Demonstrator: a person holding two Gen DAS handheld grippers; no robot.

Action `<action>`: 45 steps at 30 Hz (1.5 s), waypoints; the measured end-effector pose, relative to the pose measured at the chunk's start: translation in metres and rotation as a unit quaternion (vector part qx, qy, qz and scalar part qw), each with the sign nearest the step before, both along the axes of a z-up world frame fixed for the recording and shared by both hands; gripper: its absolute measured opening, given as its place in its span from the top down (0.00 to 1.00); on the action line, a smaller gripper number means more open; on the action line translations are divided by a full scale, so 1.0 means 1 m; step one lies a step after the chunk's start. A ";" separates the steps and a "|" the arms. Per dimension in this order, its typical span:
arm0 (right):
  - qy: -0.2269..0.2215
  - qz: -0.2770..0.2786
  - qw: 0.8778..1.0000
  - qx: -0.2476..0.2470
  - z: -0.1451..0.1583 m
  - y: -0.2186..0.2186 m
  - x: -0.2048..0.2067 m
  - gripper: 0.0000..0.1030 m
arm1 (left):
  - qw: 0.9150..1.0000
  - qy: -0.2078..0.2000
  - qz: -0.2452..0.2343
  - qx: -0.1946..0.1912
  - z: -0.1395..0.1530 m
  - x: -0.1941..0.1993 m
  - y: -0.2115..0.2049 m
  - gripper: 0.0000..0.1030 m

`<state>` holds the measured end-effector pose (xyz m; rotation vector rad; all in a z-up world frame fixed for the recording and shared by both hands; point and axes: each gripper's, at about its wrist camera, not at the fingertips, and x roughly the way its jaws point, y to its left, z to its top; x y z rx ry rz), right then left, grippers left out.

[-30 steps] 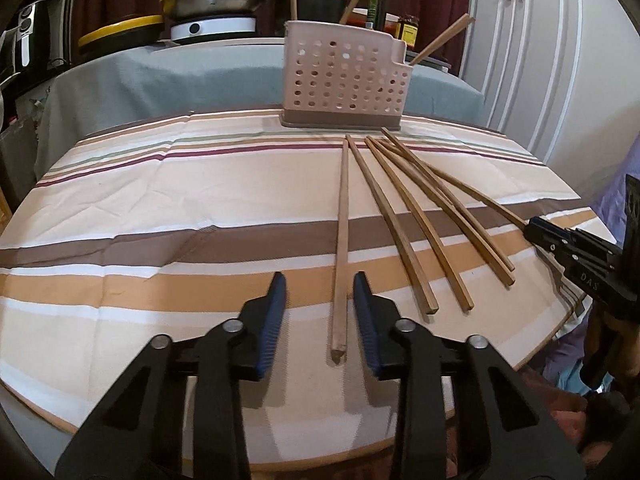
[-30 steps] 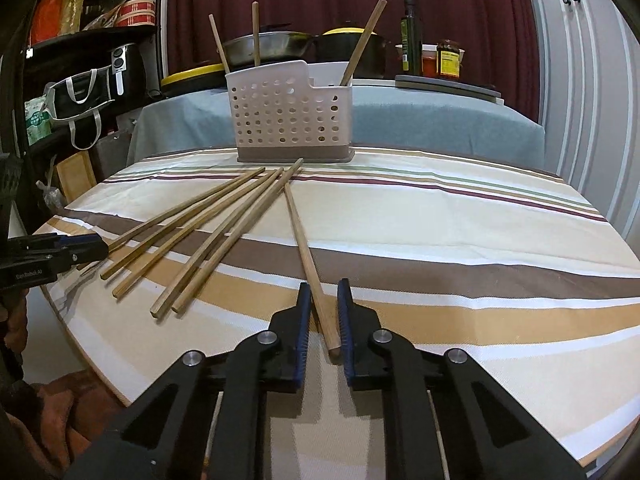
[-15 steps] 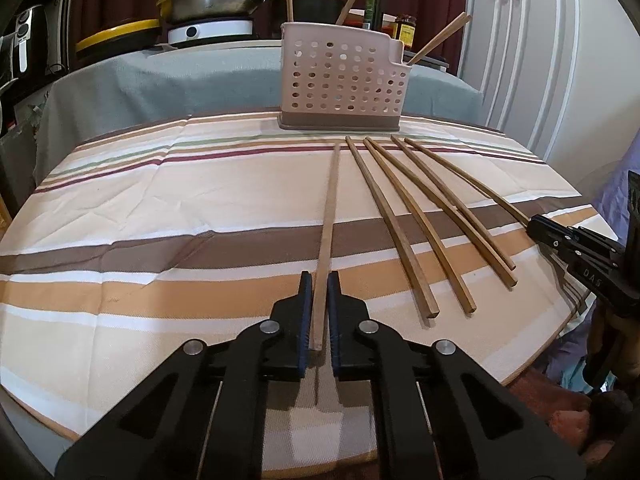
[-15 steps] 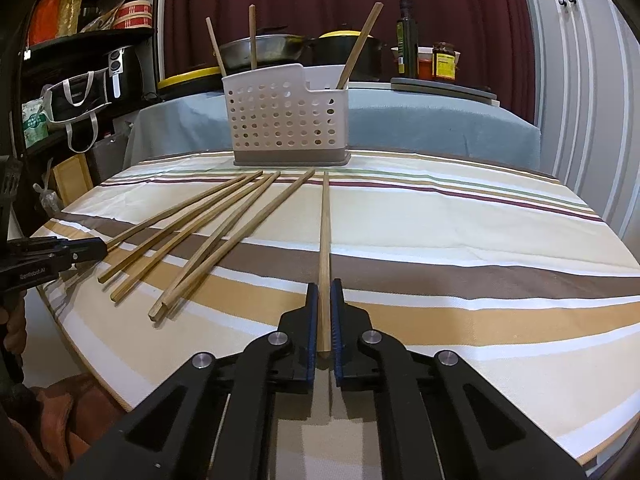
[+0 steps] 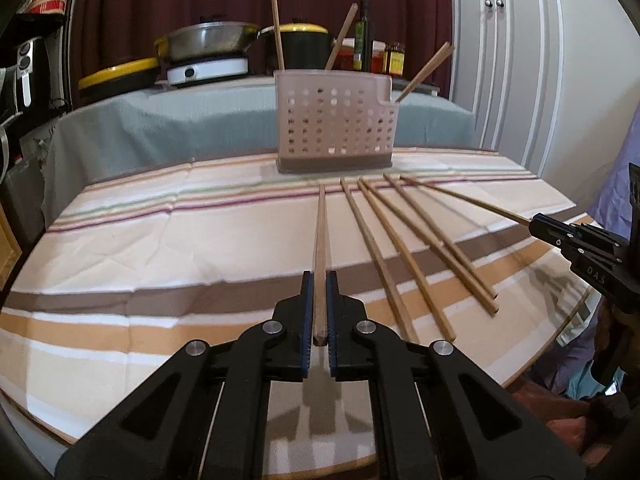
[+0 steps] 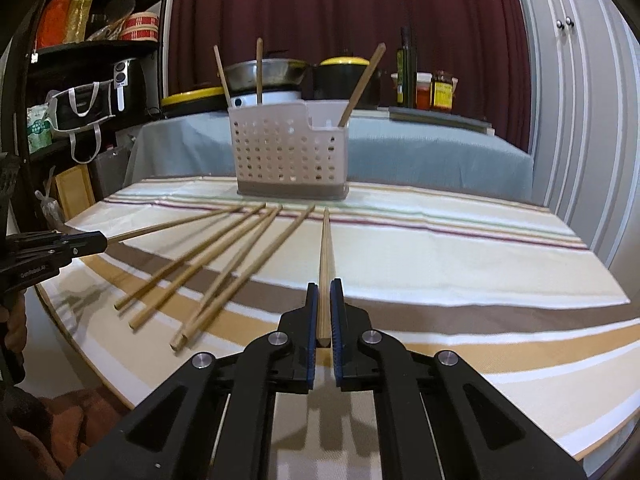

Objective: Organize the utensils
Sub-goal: 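Close the left gripper on a chopstick while the right gripper grasps another, then lift both chopsticks upright and carry them over the white caddy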

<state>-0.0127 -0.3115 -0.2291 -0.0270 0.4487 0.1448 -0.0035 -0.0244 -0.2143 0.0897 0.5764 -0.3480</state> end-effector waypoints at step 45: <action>-0.085 -0.012 0.996 0.017 0.120 -0.001 0.029 0.93 | 0.988 -0.116 0.081 -0.061 0.126 0.018 0.029 0.94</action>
